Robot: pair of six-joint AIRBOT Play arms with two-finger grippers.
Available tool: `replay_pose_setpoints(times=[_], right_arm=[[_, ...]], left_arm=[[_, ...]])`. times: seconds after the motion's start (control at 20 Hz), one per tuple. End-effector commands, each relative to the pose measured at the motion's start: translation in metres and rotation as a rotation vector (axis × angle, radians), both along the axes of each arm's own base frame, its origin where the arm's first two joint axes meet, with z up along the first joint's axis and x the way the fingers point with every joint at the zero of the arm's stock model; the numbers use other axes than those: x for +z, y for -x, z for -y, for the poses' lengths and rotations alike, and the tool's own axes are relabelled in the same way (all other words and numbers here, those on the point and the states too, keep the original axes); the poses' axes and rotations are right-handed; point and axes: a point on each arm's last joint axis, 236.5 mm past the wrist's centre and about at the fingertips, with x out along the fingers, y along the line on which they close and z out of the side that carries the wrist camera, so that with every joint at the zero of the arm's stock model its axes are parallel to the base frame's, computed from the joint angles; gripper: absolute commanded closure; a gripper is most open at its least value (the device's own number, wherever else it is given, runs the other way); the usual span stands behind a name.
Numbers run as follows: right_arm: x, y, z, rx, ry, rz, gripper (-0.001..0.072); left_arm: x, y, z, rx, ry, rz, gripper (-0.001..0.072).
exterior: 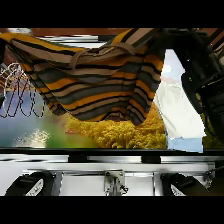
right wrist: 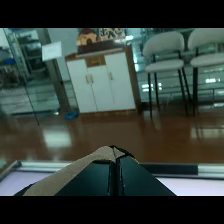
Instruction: Fold the shirts.
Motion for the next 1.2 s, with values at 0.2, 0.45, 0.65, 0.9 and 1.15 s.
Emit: replay_pose_setpoints(times=[0.2,0.45,0.65,0.9,1.15], right_arm=[[-0.044,-0.014,0.046,-0.185,-0.104,-0.347,0.0659],[-0.232,-0.031,-0.040,0.086,0.065,-0.900,0.0659],[-0.330,-0.052,-0.075,0.160,0.010,-1.088,0.0658],[-0.344,-0.060,-0.076,0.159,-0.007,-1.097,0.0244],[-0.298,-0.049,-0.021,0.144,0.088,-1.107,0.0126]], left_arm=[[-0.128,0.018,-0.006,-0.036,-0.224,-0.492,0.0667],[-0.263,0.026,-0.001,-0.074,-0.204,-0.845,0.0666],[-0.302,-0.002,0.015,-0.084,-0.097,-0.866,0.0666],[-0.324,-0.039,0.014,-0.045,-0.058,-0.835,0.0620],[-0.292,-0.034,-0.034,0.012,-0.167,-0.895,-0.0013]])
